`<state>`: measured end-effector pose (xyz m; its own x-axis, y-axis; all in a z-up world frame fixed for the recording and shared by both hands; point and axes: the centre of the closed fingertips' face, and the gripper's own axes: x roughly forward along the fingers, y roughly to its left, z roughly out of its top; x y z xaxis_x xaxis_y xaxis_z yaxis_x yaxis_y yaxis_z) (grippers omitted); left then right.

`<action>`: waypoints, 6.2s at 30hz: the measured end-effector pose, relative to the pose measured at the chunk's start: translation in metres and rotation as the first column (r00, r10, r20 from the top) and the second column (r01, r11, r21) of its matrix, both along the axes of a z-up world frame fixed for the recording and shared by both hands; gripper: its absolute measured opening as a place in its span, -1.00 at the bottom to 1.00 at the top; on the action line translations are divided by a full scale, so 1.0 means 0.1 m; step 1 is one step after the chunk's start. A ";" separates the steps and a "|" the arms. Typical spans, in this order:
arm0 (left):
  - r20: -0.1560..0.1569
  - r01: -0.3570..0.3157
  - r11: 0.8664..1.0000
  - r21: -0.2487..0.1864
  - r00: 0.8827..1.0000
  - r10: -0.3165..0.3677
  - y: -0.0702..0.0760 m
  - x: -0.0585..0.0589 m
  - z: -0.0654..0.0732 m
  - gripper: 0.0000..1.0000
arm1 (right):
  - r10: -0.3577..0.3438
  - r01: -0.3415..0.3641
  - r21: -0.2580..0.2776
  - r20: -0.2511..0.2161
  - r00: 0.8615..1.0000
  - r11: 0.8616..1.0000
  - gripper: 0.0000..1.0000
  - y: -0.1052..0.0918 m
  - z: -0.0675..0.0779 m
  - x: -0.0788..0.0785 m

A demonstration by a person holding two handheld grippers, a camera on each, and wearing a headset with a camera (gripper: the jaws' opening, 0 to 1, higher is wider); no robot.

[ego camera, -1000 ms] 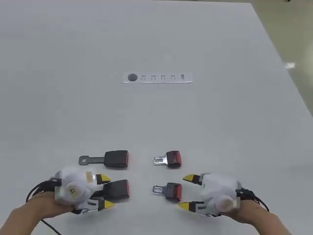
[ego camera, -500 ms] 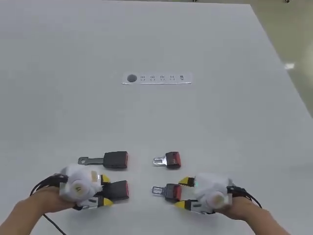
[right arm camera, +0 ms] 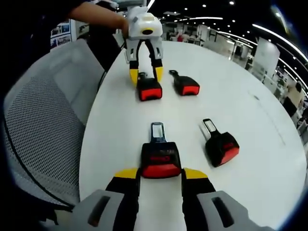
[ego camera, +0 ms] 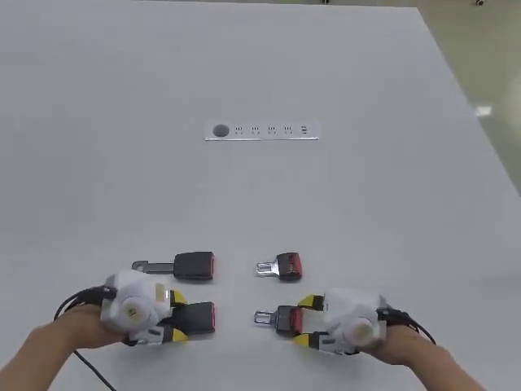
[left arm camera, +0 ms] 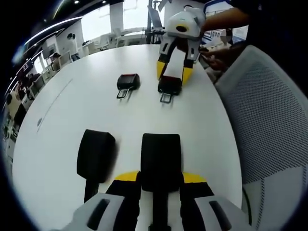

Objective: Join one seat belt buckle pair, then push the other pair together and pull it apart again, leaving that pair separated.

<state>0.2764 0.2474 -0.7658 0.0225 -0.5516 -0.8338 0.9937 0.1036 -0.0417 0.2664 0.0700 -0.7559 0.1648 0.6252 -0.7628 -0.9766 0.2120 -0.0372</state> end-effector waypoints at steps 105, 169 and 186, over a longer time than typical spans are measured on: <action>-0.020 0.045 0.997 0.055 0.999 -0.043 -0.03 0.00 -0.08 -0.36 | 0.087 -0.087 0.023 0.016 0.996 0.996 -0.43 0.81 -0.19 0.11; -0.030 0.047 0.997 0.055 0.999 -0.045 0.00 -0.02 -0.04 -0.39 | 0.065 -0.064 0.015 -0.031 0.997 0.998 -0.48 1.02 -0.29 0.16; -0.039 0.066 0.995 0.077 0.997 -0.063 0.00 0.00 -0.09 -0.38 | 0.091 -0.091 0.032 -0.006 0.996 0.995 -0.47 1.01 -0.21 0.13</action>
<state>0.2760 0.2474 -0.7748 -0.0416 -0.4838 -0.8742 0.9964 0.0440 -0.0718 0.2794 0.1707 -0.7771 0.1006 0.6615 -0.7432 -0.9921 0.1234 -0.0244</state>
